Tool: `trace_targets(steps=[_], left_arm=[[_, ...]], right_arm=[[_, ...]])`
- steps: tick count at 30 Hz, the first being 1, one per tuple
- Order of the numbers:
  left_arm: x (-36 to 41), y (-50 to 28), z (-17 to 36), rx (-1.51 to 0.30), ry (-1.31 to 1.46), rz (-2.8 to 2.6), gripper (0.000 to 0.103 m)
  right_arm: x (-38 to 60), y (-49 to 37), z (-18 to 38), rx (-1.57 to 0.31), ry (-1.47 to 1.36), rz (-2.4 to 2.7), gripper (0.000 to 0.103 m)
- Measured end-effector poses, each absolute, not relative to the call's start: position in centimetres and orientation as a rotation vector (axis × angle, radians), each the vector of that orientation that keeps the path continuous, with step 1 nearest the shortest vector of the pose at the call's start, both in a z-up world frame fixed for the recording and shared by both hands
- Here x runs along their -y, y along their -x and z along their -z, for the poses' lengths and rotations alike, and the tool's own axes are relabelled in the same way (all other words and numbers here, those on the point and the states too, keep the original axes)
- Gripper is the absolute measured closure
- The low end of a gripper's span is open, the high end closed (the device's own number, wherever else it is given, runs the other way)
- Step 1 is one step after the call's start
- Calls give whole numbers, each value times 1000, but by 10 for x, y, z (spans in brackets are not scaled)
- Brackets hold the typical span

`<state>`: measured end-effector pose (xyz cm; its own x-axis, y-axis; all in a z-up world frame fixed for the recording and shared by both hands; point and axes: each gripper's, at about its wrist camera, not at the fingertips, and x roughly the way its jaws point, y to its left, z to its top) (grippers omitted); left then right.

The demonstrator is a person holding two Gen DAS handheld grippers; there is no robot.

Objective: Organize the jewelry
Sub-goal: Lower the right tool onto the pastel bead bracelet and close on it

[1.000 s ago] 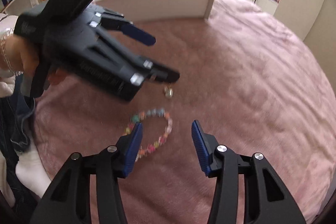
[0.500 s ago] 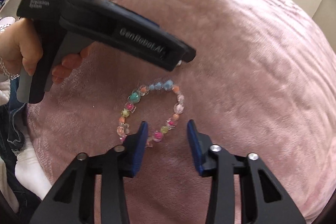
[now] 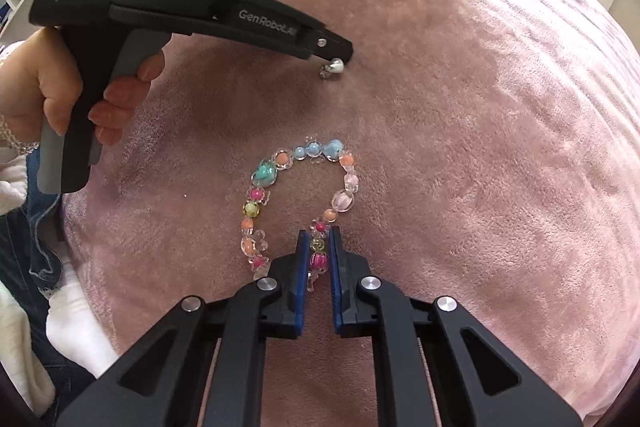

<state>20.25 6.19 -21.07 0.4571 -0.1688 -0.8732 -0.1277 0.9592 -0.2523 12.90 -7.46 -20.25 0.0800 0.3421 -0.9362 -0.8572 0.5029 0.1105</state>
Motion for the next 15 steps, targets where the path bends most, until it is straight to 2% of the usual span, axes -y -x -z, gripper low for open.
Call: trace_targets(steps=[3, 12, 15], left_arm=[[-67, -200, 213, -1097, 366, 69, 92], [-77, -199, 213, -1083, 465, 94, 93], [-79, -199, 207, -1075, 456, 92, 97]], right_arm=[[81, -138, 197, -1163, 535, -964, 93], [96, -161, 188, -1158, 503, -953, 94], [98, -161, 186, -1153, 490, -952, 94]])
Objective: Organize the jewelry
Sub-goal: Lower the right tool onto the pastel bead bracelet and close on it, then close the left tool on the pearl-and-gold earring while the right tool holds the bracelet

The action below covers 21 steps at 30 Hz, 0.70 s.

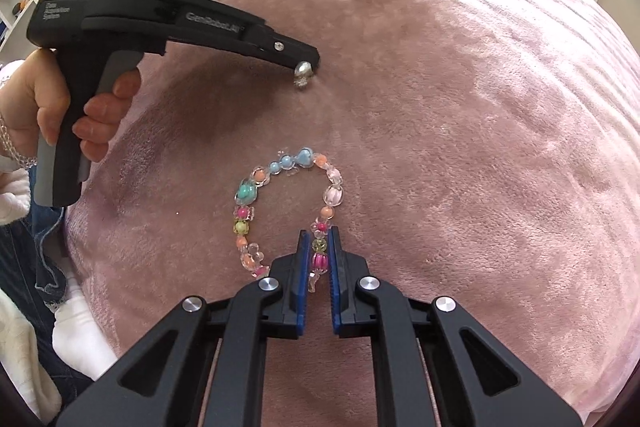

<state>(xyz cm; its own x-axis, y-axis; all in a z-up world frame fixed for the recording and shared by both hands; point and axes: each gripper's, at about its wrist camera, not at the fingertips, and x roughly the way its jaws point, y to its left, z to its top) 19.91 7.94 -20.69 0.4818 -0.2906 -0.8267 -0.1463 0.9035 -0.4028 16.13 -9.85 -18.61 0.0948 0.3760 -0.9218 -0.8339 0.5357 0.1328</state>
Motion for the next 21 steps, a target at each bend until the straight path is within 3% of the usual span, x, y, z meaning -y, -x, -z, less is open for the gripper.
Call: trace_targets(steps=[11, 12, 13, 15, 19, 21], left_arm=[[-87, -193, 188, -1063, 434, 121, 97], [-84, -192, 189, -1067, 435, 127, 89], [-81, -192, 191, -1076, 437, 138, 76], [-73, -191, 194, -1081, 425, 148, 63], [-54, -190, 195, -1064, 339, 145, 50], [-47, -191, 197, -1061, 295, 132, 49]], right_arm=[[106, -172, 173, -1128, 467, -943, 94], [107, -173, 174, -1135, 472, -941, 94], [107, -172, 176, -1137, 476, -941, 94], [107, -173, 175, -1139, 480, -944, 94], [106, -174, 177, -1146, 486, -952, 94], [105, -171, 179, -1149, 496, -954, 94]])
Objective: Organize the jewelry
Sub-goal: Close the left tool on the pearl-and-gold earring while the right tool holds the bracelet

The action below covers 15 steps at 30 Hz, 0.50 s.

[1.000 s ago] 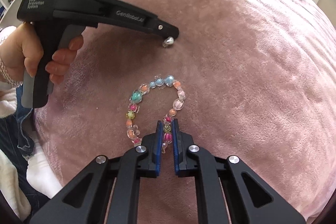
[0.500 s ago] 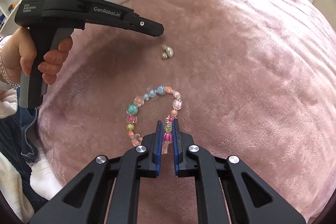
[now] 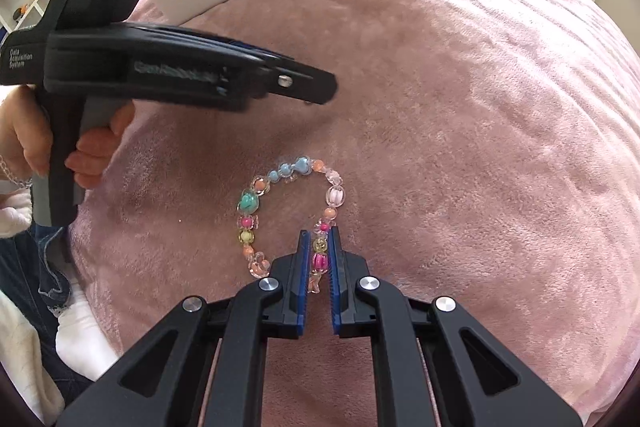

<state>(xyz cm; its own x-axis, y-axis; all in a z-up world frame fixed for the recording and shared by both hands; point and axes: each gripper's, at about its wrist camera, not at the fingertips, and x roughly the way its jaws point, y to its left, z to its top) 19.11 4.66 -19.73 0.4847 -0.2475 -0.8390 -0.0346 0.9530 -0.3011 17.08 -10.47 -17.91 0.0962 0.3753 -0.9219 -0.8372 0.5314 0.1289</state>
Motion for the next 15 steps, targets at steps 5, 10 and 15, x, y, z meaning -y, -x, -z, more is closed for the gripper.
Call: trace_targets(steps=[5, 10, 15], left_arm=[[-32, -192, 207, -1066, 187, 96, 56], [-39, -190, 210, -1050, 170, 66, 78], [-41, -188, 208, -1046, 157, 91, 79]], right_arm=[[101, -167, 181, -1160, 512, -954, 94], [91, -163, 182, -1161, 511, -952, 94], [98, -156, 187, -1146, 495, -955, 94]])
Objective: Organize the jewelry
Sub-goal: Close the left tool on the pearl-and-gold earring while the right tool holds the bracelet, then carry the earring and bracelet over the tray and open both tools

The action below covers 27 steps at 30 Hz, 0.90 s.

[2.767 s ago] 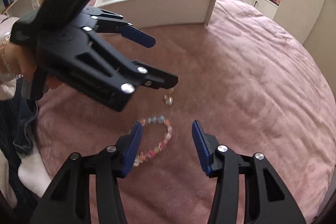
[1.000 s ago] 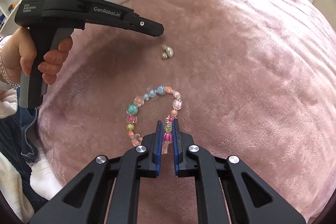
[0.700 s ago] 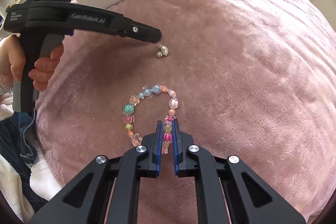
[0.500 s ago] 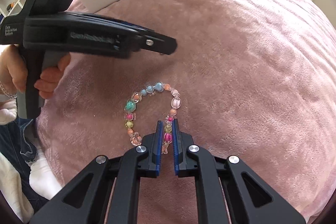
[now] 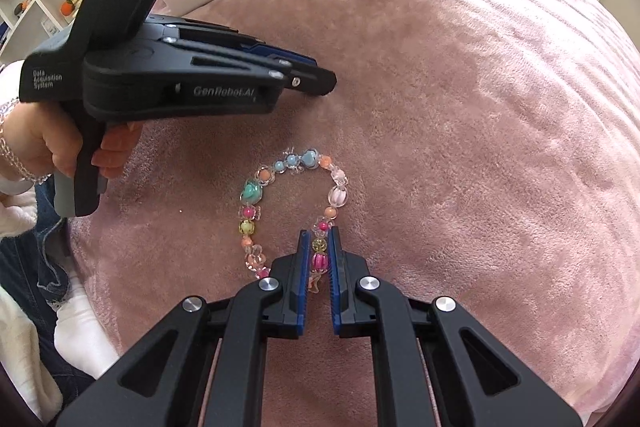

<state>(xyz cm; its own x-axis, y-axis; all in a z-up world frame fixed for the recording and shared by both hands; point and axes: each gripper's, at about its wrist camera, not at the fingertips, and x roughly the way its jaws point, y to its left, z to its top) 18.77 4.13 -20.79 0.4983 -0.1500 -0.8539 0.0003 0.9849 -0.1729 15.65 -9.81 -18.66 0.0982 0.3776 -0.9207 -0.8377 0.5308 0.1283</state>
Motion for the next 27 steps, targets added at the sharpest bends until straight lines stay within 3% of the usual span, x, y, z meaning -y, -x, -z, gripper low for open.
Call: trace_targets(steps=[27], left_arm=[[-92, -157, 130, -861, 281, 109, 79]], right_arm=[[73, -167, 80, -974, 251, -1068, 94]])
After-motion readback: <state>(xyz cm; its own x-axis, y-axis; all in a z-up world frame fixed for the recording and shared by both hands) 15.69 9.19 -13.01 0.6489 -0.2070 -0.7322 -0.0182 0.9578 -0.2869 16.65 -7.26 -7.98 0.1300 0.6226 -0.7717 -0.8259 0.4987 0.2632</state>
